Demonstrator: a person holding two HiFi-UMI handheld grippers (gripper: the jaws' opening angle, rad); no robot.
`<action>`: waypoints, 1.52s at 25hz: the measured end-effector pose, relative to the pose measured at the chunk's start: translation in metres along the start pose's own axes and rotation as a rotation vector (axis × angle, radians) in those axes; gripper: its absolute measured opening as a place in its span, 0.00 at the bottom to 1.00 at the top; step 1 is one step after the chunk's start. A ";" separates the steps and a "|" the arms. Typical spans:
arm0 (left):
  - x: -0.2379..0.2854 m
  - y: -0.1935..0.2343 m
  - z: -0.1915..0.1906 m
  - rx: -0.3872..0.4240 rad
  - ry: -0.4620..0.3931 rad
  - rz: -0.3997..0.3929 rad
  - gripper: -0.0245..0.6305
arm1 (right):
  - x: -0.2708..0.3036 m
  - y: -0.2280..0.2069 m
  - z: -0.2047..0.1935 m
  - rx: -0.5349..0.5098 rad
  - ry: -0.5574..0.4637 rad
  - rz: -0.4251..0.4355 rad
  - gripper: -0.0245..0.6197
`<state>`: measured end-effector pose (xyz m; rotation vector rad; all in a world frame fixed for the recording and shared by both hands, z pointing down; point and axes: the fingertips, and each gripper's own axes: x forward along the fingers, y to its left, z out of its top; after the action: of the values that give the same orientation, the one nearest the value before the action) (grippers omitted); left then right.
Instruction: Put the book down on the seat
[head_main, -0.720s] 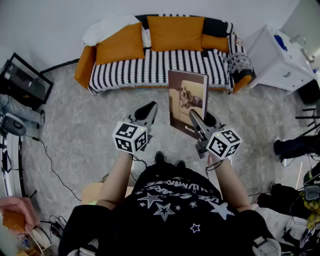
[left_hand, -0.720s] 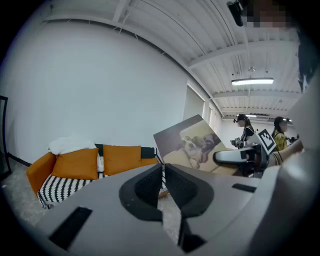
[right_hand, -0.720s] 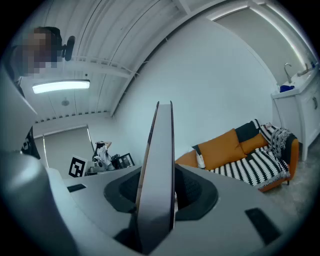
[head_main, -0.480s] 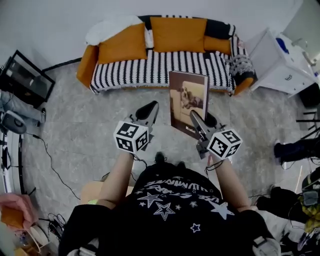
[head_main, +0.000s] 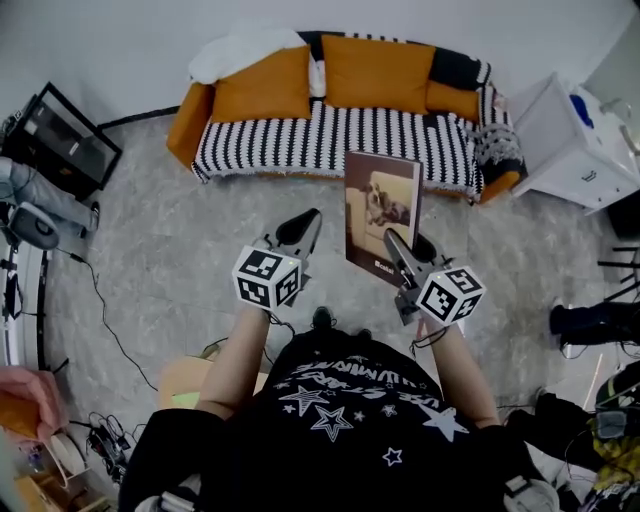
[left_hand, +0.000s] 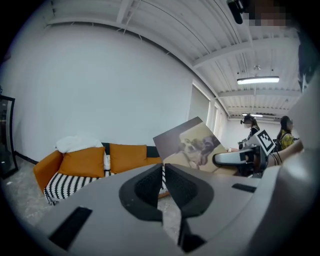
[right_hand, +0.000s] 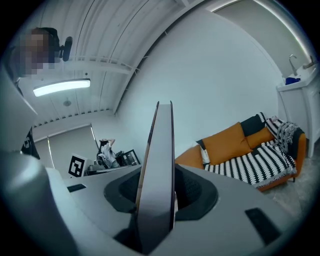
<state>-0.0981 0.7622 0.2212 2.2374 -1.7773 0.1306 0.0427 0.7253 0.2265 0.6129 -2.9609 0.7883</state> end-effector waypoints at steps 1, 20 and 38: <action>0.000 0.004 -0.001 -0.003 0.002 -0.001 0.07 | 0.004 0.001 0.000 -0.002 0.004 0.005 0.28; 0.008 0.085 -0.010 -0.011 0.034 -0.037 0.07 | 0.076 -0.008 -0.014 0.048 0.037 -0.020 0.28; 0.156 0.111 0.007 -0.046 0.101 0.017 0.07 | 0.132 -0.160 0.031 0.135 0.080 -0.016 0.28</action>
<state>-0.1691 0.5909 0.2701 2.1448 -1.7294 0.2008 -0.0161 0.5340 0.2905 0.5953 -2.8446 0.9924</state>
